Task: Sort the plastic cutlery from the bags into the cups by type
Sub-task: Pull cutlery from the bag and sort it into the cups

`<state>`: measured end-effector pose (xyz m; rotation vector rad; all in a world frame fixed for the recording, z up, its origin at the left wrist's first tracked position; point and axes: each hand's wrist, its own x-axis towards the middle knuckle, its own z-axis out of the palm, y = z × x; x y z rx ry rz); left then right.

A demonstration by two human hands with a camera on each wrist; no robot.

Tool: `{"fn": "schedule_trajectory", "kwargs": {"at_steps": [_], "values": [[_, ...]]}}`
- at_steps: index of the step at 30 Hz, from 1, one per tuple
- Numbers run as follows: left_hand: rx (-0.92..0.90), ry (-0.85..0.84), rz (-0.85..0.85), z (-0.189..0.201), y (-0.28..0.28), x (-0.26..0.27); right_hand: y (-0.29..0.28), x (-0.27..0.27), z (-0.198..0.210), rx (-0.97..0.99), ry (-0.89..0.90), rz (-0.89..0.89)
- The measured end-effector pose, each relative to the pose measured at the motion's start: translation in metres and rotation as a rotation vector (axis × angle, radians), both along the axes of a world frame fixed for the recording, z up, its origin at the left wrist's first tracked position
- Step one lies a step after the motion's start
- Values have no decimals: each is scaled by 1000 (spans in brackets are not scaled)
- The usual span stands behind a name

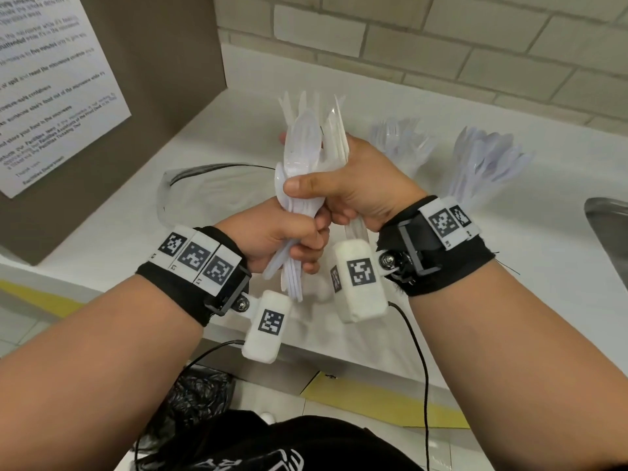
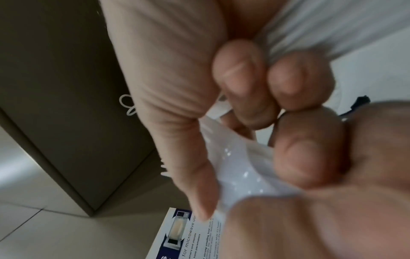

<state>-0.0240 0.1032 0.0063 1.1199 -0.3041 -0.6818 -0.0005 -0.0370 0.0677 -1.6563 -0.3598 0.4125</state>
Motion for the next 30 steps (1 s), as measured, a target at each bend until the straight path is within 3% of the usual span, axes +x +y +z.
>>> {"fn": "schedule_trajectory", "kwargs": {"at_steps": [7, 10, 14, 16, 22, 30], "values": [[371, -258, 439, -4, -13, 4, 12, 7, -12, -12, -17, -402], [485, -355, 526, -5, -17, 5, 16, 10, -12, -48, -58, -448], [360, -239, 509, -3, -16, 3, 8, 6, -5, -26, -39, -332], [204, -108, 460, -4, -11, 1, 2, 4, 0, 9, -22, -286], [-206, 60, 155, -12, 6, 3, -9, 7, 7, 41, -1, -439], [-298, 147, 22, -13, 6, 1, -9, -1, 1, -44, -26, -214]]}}
